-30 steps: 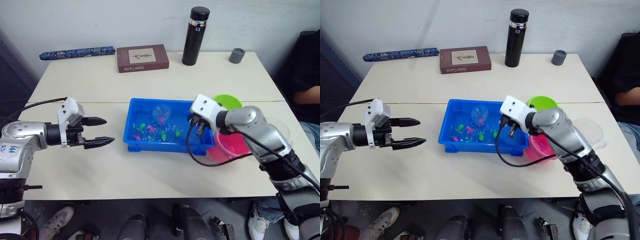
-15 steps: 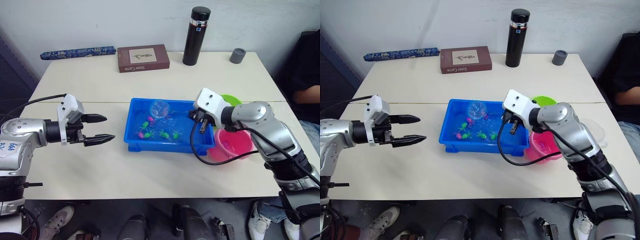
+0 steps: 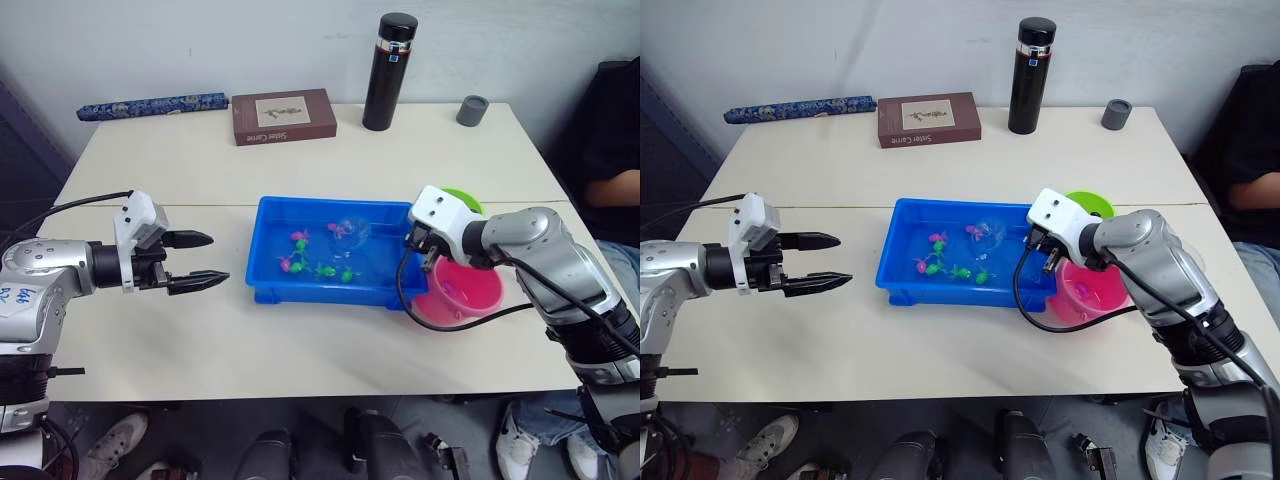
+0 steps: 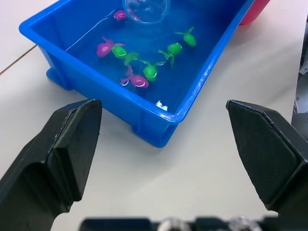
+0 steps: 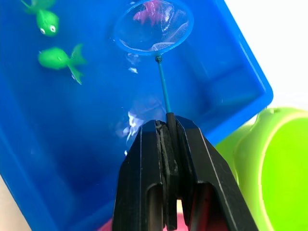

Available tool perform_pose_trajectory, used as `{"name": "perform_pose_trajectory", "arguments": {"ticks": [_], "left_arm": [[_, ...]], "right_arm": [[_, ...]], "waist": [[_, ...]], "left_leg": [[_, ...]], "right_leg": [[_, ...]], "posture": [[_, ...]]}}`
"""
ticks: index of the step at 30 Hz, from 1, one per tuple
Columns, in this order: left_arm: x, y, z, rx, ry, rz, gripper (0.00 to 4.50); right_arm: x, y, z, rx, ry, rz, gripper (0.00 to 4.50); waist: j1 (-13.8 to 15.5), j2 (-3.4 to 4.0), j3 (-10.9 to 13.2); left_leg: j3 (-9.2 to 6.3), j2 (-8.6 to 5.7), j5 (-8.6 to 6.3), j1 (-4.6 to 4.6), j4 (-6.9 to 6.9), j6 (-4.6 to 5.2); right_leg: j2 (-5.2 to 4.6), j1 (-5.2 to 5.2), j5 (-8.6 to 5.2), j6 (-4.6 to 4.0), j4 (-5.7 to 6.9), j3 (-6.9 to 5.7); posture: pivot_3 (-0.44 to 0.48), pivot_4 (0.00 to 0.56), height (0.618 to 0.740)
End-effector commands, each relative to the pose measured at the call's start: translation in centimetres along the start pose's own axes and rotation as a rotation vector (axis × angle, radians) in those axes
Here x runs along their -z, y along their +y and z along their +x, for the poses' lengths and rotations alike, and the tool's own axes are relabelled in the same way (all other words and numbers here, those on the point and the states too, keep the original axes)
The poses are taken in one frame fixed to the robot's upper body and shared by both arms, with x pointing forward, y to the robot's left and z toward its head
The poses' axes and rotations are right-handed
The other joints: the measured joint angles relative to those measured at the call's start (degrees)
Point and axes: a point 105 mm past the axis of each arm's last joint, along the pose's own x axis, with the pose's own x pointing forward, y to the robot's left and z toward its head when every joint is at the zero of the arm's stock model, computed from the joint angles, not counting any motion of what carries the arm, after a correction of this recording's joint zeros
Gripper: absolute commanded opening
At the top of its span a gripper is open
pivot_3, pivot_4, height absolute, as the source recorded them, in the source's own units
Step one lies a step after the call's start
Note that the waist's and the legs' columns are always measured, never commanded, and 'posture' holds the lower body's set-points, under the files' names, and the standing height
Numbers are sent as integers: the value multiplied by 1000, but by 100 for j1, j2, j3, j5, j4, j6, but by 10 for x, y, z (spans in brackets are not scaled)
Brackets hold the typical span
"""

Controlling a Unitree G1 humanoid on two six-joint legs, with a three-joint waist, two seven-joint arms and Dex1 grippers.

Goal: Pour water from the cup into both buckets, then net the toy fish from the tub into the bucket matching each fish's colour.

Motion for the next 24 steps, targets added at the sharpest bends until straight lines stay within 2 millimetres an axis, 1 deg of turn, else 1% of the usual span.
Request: {"name": "perform_pose_trajectory", "arguments": {"ticks": [1, 4, 9, 12, 17, 21, 24], "left_arm": [[-13, -1, -9, -20, -15, 49, 4460], [-12, -2, -11, -23, -13, 46, 4460], [-12, -2, -11, -28, -13, 45, 4460], [-12, -2, -11, -30, -13, 45, 4460], [-12, -3, -11, -31, -13, 45, 4460], [-13, -3, -12, -33, -13, 45, 4460], [-13, -3, -14, -35, -11, 44, 4460]], "right_arm": [[1, -1, -4, 0, 24, -3, 0], [9, 1, -6, -10, 67, 9, 0], [18, -3, -7, 15, 122, 51, 0], [21, -1, -7, 10, 142, 62, 0], [18, 4, -2, -3, 129, 83, 0], [15, -2, 8, 31, 96, 158, 0], [11, -3, 8, 24, 61, 205, 0]], "waist": [[-1, 0, 0], [1, 0, 0], [4, 0, 0], [4, 0, 0], [7, 0, 0], [2, 0, 0], [-1, 0, 0]], "left_leg": [[0, 0, 0, 0, 0, 0], [0, 0, 0, 0, 0, 0], [0, 0, 0, 0, 1, 0], [0, 0, 0, 0, 0, 0], [0, -1, 0, 0, 1, 0], [0, 0, 0, 0, 2, 0], [0, 0, 1, 0, 1, -1]], "right_leg": [[0, 0, 0, 0, 0, 0], [0, 0, 0, 0, -1, 0], [-1, 1, 0, 0, 0, 1], [-1, 1, 0, 0, 0, 0], [-1, 1, 0, 0, 0, 0], [-1, 1, 0, 0, 2, 0], [-1, 0, 0, 0, 2, -1]], "posture": [[0, 150, 739], [0, 150, 739], [0, 150, 739], [0, 150, 739], [0, 150, 739], [0, 150, 739], [0, 150, 739]]}}
